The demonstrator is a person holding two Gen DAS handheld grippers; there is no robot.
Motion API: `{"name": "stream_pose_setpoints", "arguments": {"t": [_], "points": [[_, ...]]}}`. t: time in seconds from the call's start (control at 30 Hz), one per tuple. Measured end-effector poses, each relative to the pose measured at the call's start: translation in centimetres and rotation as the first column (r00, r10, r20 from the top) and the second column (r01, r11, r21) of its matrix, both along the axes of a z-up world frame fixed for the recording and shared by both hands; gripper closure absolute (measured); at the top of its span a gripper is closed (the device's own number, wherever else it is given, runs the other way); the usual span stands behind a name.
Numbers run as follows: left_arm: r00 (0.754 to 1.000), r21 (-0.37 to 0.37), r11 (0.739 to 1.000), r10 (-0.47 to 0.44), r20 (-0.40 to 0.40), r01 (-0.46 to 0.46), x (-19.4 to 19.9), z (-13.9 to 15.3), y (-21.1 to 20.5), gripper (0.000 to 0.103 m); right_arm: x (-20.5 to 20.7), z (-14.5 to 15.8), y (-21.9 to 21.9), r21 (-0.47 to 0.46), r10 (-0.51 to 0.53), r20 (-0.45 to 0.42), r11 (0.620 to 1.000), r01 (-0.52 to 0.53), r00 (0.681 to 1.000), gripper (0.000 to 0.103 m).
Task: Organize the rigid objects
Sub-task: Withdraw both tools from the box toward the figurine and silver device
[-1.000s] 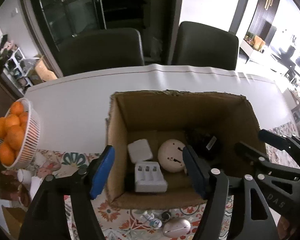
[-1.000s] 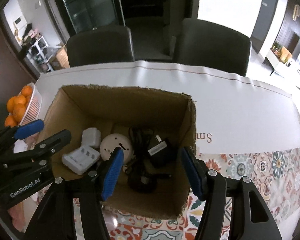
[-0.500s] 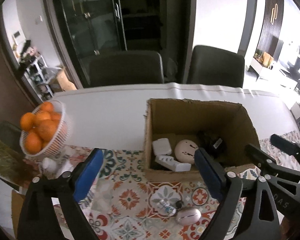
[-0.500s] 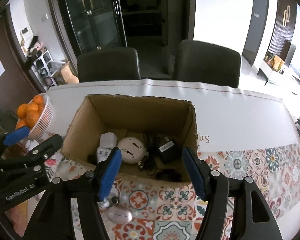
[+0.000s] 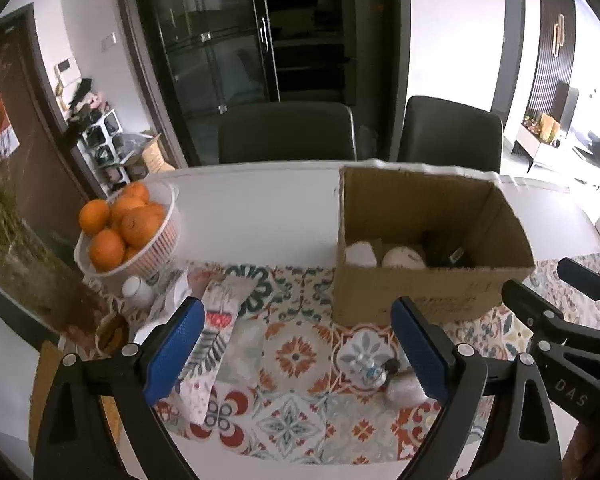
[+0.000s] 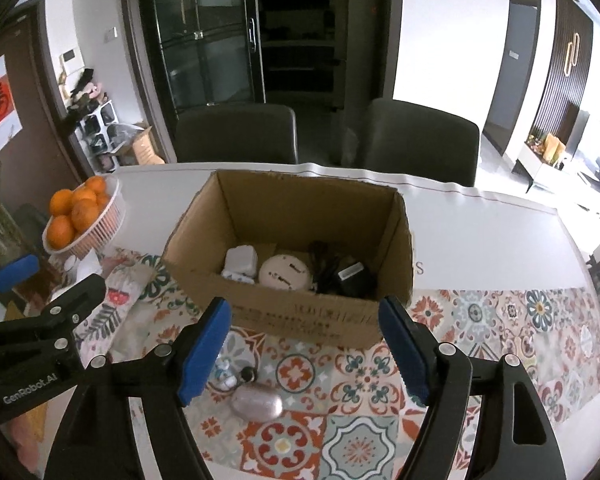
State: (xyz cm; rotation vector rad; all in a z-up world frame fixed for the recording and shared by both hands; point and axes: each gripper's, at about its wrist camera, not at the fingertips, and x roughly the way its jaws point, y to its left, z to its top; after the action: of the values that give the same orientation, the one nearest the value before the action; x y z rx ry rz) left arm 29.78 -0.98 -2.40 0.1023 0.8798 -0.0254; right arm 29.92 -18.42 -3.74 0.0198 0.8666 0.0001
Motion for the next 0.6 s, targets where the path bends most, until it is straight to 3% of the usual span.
{"name": "stream_pose_setpoints", "arguments": {"t": [0.37, 0.6], "points": [[0.998, 0.045, 0.998, 0.043, -0.041, -0.041, -3.2, -3.7, 1.9, 0.007, -2.6, -3.4, 2.1, 0.013, 0.032, -0.048, 0.999, -0.032, 0.998, 0.026], [0.993, 0.013, 1.0, 0.017, -0.116, -0.015, -3.8, -7.2, 2.8, 0.008, -3.5, -6.5, 3.7, 0.013, 0.065, -0.107, 0.998, -0.064, 0.992, 0.026]]}}
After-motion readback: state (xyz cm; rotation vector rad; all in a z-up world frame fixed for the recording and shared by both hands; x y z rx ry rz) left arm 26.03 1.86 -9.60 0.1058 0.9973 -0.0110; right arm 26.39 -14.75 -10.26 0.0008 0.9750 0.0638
